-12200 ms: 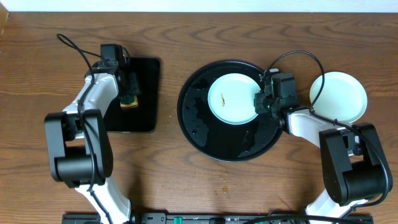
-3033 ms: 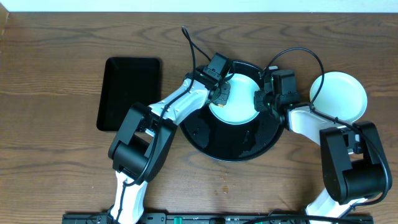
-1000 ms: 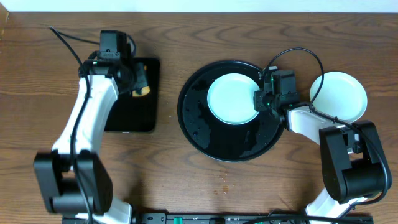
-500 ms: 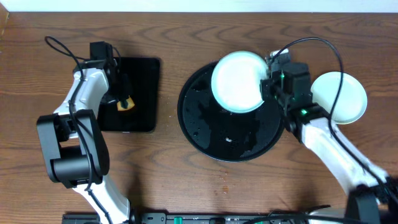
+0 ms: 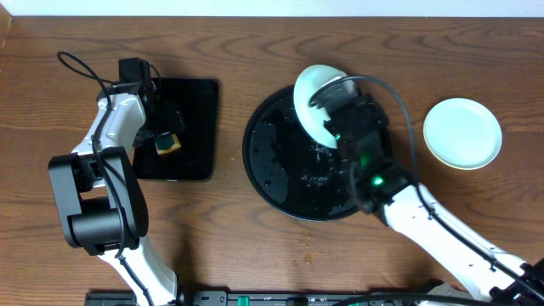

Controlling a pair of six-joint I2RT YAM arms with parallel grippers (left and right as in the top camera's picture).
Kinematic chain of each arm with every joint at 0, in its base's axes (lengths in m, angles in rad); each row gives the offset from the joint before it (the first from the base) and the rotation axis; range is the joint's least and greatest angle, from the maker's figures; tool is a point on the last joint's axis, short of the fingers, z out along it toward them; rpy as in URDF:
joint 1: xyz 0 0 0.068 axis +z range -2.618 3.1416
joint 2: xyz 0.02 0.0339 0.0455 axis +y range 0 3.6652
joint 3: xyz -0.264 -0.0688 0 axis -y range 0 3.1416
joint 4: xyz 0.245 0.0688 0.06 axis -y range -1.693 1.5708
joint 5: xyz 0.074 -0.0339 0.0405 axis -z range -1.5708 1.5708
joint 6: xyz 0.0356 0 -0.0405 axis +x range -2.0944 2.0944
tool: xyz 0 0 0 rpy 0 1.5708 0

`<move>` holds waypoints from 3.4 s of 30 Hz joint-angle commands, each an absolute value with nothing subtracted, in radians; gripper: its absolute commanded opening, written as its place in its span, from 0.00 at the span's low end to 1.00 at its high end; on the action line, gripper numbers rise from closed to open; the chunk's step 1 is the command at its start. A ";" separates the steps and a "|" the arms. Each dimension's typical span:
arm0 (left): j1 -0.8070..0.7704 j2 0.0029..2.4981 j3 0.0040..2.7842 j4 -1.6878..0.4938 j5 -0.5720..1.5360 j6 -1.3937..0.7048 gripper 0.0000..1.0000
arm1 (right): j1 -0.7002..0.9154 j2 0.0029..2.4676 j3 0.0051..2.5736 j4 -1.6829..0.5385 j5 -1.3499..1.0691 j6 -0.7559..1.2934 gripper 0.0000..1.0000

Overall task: Clean dirty plates on tray and stack at the side
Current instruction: 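Lift the white plate off the round tray with the right gripper, then carry the white plate right and set it beside the plate stack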

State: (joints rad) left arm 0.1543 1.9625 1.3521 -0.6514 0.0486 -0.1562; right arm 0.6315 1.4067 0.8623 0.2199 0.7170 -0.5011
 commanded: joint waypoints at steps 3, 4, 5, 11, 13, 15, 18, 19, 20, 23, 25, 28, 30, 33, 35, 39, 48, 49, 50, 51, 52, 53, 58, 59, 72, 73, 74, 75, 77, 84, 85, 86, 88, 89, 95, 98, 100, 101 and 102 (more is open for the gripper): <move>0.157 1.973 1.350 -0.654 0.040 -0.151 0.84 | 0.715 1.397 0.868 0.311 0.981 -0.696 0.01; 0.157 1.973 1.350 -0.653 0.040 -0.151 0.84 | 0.721 1.397 0.868 0.316 0.988 -0.697 0.01; 0.157 1.973 1.350 -0.653 0.040 -0.151 0.84 | 0.724 1.397 0.868 0.315 0.987 -0.694 0.01; 0.157 1.973 1.350 -0.653 0.040 -0.151 0.85 | 0.709 1.398 0.868 0.310 0.987 -0.583 0.01; 0.157 1.973 1.350 -0.654 0.040 -0.151 0.85 | 0.701 1.398 0.868 0.299 0.986 -0.515 0.01; 0.157 1.973 1.350 -0.654 0.040 -0.151 0.86 | 0.691 1.398 0.868 0.273 0.971 -0.452 0.01; 0.157 1.973 1.350 -0.653 0.040 -0.151 0.86 | 0.667 1.398 0.868 0.235 0.894 -0.414 0.01; 0.157 1.973 1.350 -0.654 0.040 -0.151 0.86 | 0.659 1.398 0.868 0.230 0.870 -0.412 0.01; 0.157 1.973 1.350 -0.654 0.040 -0.151 0.86 | 0.652 1.398 0.868 0.231 0.860 -0.411 0.01; 0.157 1.973 1.350 -0.654 0.040 -0.151 0.92 | 0.630 1.396 0.868 0.236 0.861 -0.413 0.01; 0.157 1.973 1.350 -0.654 0.040 -0.151 0.92 | 0.624 1.396 0.868 0.234 0.861 -0.412 0.01; 0.157 1.973 1.350 -0.654 0.040 -0.151 0.92 | 0.623 1.396 0.868 0.226 0.861 -0.420 0.01; 0.157 1.973 1.350 -0.654 0.040 -0.151 0.93 | 0.623 1.396 0.868 0.220 0.863 -0.420 0.01; 0.157 1.973 1.350 -0.654 0.040 -0.151 0.93 | 0.622 1.396 0.868 0.216 0.863 -0.420 0.01; 0.157 1.973 1.350 -0.653 0.040 -0.151 0.93 | 0.614 1.396 0.868 0.201 0.854 -0.406 0.01; 0.157 1.973 1.350 -0.654 0.040 -0.151 0.93 | 0.534 1.394 0.868 0.091 0.680 -0.257 0.01; 0.157 1.973 1.350 -0.654 0.040 -0.151 0.93 | 0.055 1.391 0.868 -0.035 0.090 0.042 0.01; 0.157 1.973 1.350 -0.653 0.040 -0.151 0.93 | 0.001 1.391 0.868 -0.035 0.075 0.052 0.01; 0.157 1.973 1.350 -0.654 0.040 -0.151 0.93 | -0.060 1.391 0.868 -0.039 0.069 0.062 0.01; 0.157 1.973 1.350 -0.654 0.040 -0.151 0.93 | -0.101 1.391 0.868 -0.043 0.070 0.073 0.01; 0.157 1.973 1.350 -0.654 0.040 -0.151 0.93 | -0.162 1.391 0.868 -0.049 0.070 0.082 0.01; 0.157 1.973 1.350 -0.654 0.040 -0.151 0.93 | -0.204 1.392 0.868 -0.051 0.070 0.092 0.01; 0.157 1.973 1.350 -0.654 0.040 -0.151 0.93 | -0.429 1.393 0.868 -0.056 0.070 0.161 0.01; 0.157 1.973 1.350 -0.654 0.040 -0.151 0.93 | -0.469 1.393 0.868 -0.053 0.070 0.161 0.01; 0.157 1.973 1.350 -0.654 0.040 -0.151 0.94 | -0.594 1.393 0.868 -0.062 -0.011 0.171 0.68; 0.157 1.973 1.350 -0.654 0.040 -0.151 0.94 | -0.594 1.393 0.868 -0.064 -0.025 0.178 0.77; 0.157 1.973 1.350 -0.654 0.040 -0.151 0.94 | -0.594 1.393 0.868 -0.065 -0.039 0.179 0.82; 0.157 1.973 1.350 -0.654 0.040 -0.151 0.94 | -0.594 1.393 0.868 -0.069 -0.053 0.179 0.86; 0.157 1.973 1.350 -0.653 0.040 -0.151 0.94 | -0.594 1.393 0.868 -0.081 -0.088 0.179 0.90; 0.157 1.973 1.350 -0.654 0.040 -0.151 0.94 | -0.528 1.394 0.868 -0.161 -0.213 0.154 0.81; 0.157 1.973 1.350 -0.653 0.040 -0.151 0.94 | -0.508 1.394 0.868 -0.171 -0.207 0.138 0.80; 0.157 1.973 1.350 -0.654 0.040 -0.151 0.94 | -0.488 1.393 0.868 -0.180 -0.199 0.132 0.80; 0.157 1.973 1.350 -0.654 0.040 -0.151 0.94 | -0.439 1.394 0.868 -0.198 -0.183 0.096 0.78; 0.157 1.973 1.350 -0.654 0.040 -0.151 0.94 | -0.418 1.393 0.868 -0.205 -0.154 0.081 0.77; 0.157 1.973 1.350 -0.654 0.040 -0.151 0.94 | -0.364 1.393 0.868 -0.232 -0.019 0.044 0.74; 0.157 1.973 1.350 -0.654 0.040 -0.151 0.94 | -0.421 1.393 0.868 -0.234 -0.015 0.058 0.66; 0.157 1.973 1.350 -0.654 0.040 -0.151 0.94 | -0.487 1.394 0.868 -0.242 -0.016 0.104 0.57; 0.157 1.973 1.350 -0.654 0.040 -0.151 0.94 | -0.524 1.394 0.868 -0.246 -0.016 0.126 0.53; 0.157 1.973 1.350 -0.654 0.040 -0.151 0.94 | -0.561 1.394 0.868 -0.248 -0.016 0.139 0.50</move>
